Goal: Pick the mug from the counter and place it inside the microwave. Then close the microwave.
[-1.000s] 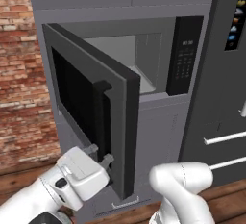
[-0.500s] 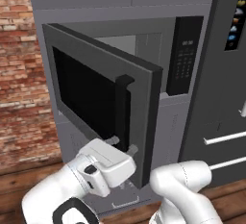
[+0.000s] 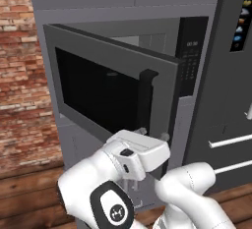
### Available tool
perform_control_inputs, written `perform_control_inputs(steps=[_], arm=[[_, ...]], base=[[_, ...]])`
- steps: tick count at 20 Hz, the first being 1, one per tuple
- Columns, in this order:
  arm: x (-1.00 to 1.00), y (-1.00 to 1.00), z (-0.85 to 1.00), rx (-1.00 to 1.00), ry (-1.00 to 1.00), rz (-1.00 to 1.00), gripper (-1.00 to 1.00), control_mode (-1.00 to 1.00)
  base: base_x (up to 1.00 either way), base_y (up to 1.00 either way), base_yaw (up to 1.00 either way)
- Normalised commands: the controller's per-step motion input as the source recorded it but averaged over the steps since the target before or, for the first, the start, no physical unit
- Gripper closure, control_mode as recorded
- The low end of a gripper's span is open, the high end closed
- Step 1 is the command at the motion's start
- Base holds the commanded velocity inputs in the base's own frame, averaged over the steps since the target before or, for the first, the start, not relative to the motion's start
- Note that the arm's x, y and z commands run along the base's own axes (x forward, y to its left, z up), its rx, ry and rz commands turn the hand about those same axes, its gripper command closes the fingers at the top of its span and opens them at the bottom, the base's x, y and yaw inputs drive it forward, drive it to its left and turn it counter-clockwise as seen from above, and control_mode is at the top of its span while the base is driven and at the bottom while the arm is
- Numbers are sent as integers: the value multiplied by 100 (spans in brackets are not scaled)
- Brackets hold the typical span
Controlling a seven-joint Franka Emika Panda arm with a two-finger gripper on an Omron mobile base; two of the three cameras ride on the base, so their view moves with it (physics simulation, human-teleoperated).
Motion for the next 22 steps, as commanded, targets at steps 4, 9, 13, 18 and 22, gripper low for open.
perform_control_inputs(steps=[4, 9, 13, 18, 22], arm=[[8, -39, 14, 4, 2, 5, -100, -100], [18, -38, 12, 3, 1, 10, -100, -100], [19, -40, 5, 4, 7, 17, -100, -100], [28, -40, 1, 3, 8, 19, -100, -100], [34, -35, 0, 2, 10, 19, -100, -100]], base=[[0, 0, 0], [0, 0, 0], [0, 0, 0], [0, 0, 0], [0, 0, 0]])
